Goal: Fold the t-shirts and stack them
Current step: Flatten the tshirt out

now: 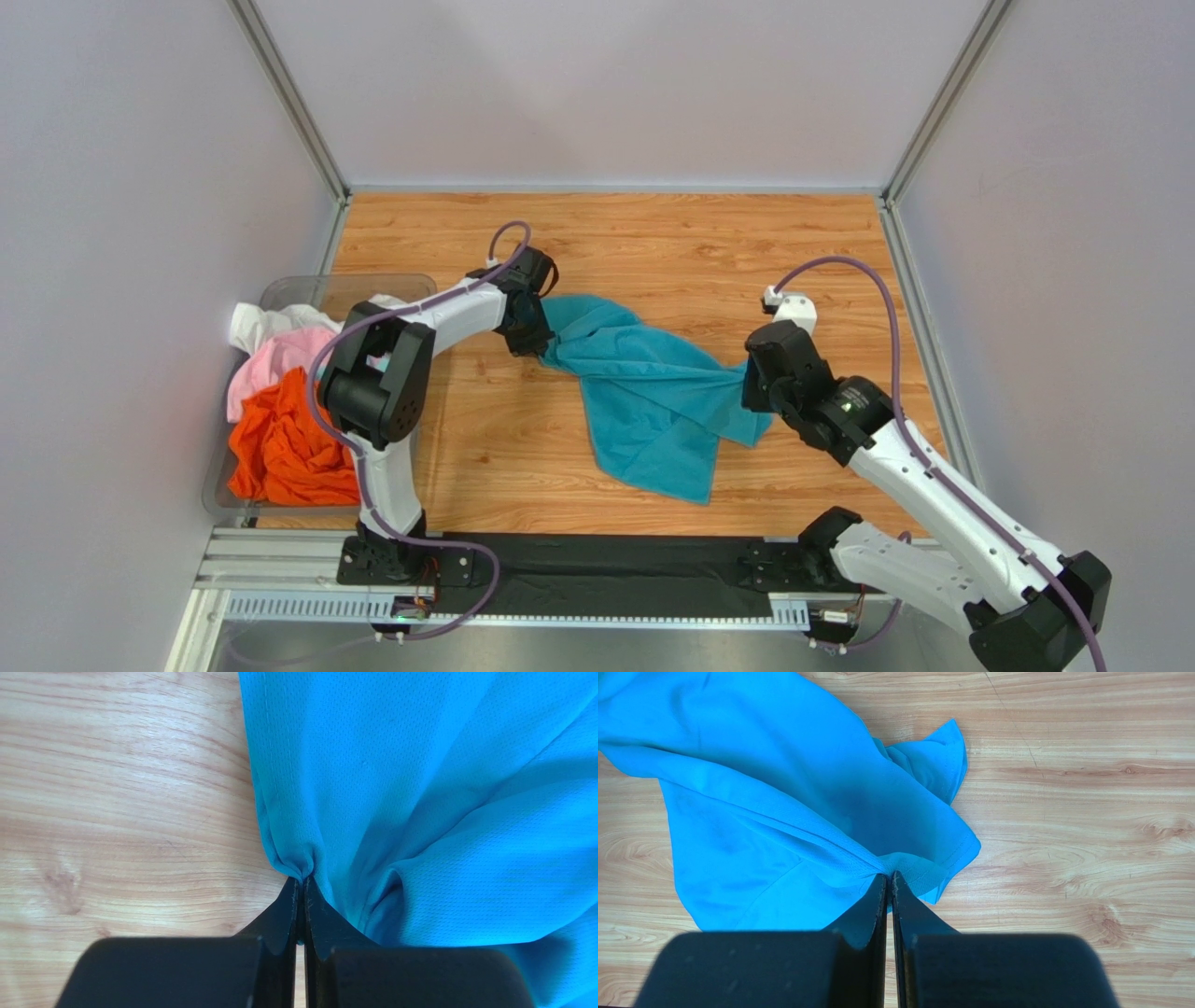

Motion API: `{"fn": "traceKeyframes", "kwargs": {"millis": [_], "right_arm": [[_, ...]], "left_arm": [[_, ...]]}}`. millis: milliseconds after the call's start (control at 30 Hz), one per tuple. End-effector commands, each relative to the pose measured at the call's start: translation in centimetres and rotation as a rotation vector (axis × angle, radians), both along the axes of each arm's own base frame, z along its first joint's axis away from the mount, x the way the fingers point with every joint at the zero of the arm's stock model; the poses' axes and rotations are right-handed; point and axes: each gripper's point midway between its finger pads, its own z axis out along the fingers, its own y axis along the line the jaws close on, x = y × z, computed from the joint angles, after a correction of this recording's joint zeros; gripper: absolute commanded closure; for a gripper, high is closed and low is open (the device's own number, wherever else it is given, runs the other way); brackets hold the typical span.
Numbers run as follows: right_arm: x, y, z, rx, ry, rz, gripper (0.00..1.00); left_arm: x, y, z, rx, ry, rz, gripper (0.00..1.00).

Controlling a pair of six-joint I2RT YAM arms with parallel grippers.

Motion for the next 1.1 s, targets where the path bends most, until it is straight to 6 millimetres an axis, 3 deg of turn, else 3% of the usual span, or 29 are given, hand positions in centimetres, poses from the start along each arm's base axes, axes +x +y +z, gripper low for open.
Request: {"fn": "traceKeyframes", "kwargs": {"millis": [0,67,100,167,200,267,300,367,400,433,467,600,633,700,733,767,800,900,967,1067], "right_arm": [[0.8,0.0,2.6,0.029,-0.09,0.005,1.0],[1.0,-0.1,3.7,0.029,-0.12,0.013,1.0],[1.2,-0.1,5.1,0.04,-0.149,0.009,1.0],[1.1,-0.2,7.0,0.053,-0.193,0.027,1.0],[1.0,0.1,8.9,0.086,-0.232,0.043,1.0],[0.8,0.2,10.9,0.106,-0.279,0.07,1.0],[0.6,0.1,13.3,0.138,-0.331,0.075,1.0],[0.0,0.1,15.8,0.168,-0.379,0.101,1.0],[-0.5,-0.1,17.2,0.191,-0.41,0.112,1.0],[-1.4,0.3,20.0,0.243,-0.461,0.155,1.0],[-2.0,0.4,21.4,0.265,-0.494,0.183,1.0],[-6.1,0.9,28.7,0.401,-0.641,0.338,1.0],[-7.4,0.8,31.0,0.439,-0.688,0.377,1.0],[-9.7,1.7,33.2,0.492,-0.722,0.492,1.0],[-10.4,1.8,34.0,0.506,-0.731,0.522,1.0],[-11.8,1.4,36.1,0.534,-0.779,0.549,1.0],[-12.3,1.7,36.7,0.544,-0.78,0.581,1.0],[-14.2,1.0,39.3,0.564,-0.837,0.618,1.0],[-14.6,0.6,40.6,0.565,-0.865,0.62,1.0],[-13.1,0.1,40.6,0.532,-0.859,0.548,1.0]], "left_arm": [[0.7,1.2,2.7,0.051,-0.065,-0.023,1.0],[0.9,1.4,4.9,0.051,-0.117,-0.023,1.0],[0.9,1.7,7.5,0.04,-0.176,-0.016,1.0],[0.4,2.2,9.8,0.024,-0.231,-0.01,1.0],[0.1,2.5,13.0,-0.003,-0.312,0.003,1.0],[-0.7,3.5,15.7,-0.012,-0.386,0.03,1.0],[-1.4,4.1,19.2,-0.039,-0.478,0.043,1.0],[-2.2,4.6,22.9,-0.065,-0.576,0.033,1.0],[-3.4,5.0,26.2,-0.102,-0.658,0.031,1.0],[-4.0,5.1,28.6,-0.132,-0.716,0.025,1.0],[-5.0,4.8,30.4,-0.169,-0.756,-0.001,1.0],[-10.8,5.0,41.7,-0.35,-1.024,-0.099,1.0],[-11.9,4.7,43.6,-0.385,-1.065,-0.132,1.0],[-15.2,4.8,48.4,-0.466,-1.177,-0.208,1.0],[-16.2,5.0,49.8,-0.49,-1.208,-0.227,1.0],[-17.6,5.0,51.2,-0.528,-1.238,-0.256,1.0],[-19.0,5.4,53.5,-0.561,-1.291,-0.268,1.0],[-22.1,6.1,57.1,-0.609,-1.387,-0.324,1.0],[-22.9,6.3,58.1,-0.617,-1.418,-0.342,1.0],[-22.9,6.5,59.1,-0.608,-1.443,-0.341,1.0]]}}
